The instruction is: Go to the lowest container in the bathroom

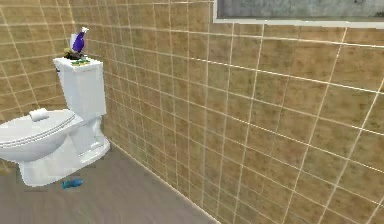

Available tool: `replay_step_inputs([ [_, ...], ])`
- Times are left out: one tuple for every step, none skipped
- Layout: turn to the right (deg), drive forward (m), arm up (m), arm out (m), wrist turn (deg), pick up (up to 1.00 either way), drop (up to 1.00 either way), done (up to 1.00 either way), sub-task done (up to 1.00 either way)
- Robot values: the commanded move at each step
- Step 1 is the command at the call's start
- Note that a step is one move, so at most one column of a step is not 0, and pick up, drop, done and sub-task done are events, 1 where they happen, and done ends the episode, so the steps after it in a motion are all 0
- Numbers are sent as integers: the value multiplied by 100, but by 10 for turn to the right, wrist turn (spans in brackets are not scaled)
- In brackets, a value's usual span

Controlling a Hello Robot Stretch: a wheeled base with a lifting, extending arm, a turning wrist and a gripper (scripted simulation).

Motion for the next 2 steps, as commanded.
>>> replay_step_inputs([
  [0,30,0,0,0,0,0,0,0],
  [-360,0,0,0,0,0,0,0,0],
])
